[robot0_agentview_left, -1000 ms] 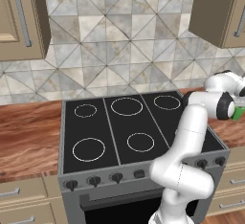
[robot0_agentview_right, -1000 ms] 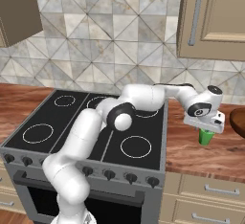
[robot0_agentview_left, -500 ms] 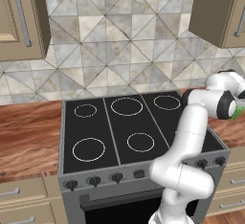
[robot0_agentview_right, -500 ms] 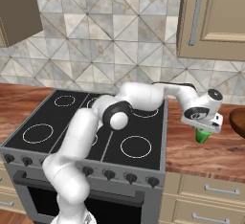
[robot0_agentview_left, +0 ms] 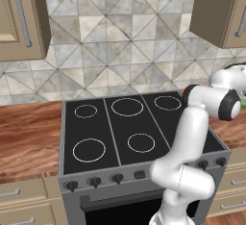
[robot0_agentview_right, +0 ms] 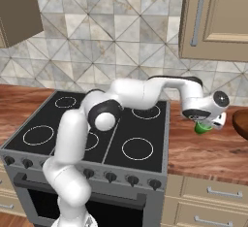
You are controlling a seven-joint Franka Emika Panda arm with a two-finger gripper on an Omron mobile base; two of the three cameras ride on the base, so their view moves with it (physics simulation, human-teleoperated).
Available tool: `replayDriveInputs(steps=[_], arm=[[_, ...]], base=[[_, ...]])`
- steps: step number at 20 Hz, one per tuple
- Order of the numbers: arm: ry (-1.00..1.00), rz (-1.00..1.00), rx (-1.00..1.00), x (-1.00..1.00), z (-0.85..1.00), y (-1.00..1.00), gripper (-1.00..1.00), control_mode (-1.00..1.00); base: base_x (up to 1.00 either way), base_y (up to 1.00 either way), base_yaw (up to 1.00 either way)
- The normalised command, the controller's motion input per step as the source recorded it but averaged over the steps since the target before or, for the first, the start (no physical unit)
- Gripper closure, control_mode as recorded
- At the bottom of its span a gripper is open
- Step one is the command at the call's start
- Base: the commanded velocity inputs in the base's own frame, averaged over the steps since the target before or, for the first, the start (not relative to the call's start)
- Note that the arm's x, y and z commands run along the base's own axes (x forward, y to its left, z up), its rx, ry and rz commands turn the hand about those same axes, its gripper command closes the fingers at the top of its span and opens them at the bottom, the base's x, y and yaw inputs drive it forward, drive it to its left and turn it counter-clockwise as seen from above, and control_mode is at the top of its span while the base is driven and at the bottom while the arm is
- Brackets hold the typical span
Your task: Pick the cup and bowl from the counter and place them on the counter next to the sink.
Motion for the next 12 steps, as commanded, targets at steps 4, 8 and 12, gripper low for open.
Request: replayDriveInputs(steps=[4,8,12], arm=[[-0.05,-0.03,0.0,-0.63,0.57,0.49,1.0,-1.0],[0.0,0.0,-0.08,-0.85,0.42,0.61,1.0,-1.0],[0.01,-0.01,-0.14,-0.8,0.45,0.8,1.0,-1.0]], base=[[0.0,0.0,0.0],[0.0,0.0,0.0],[0.0,0.0,0.0]])
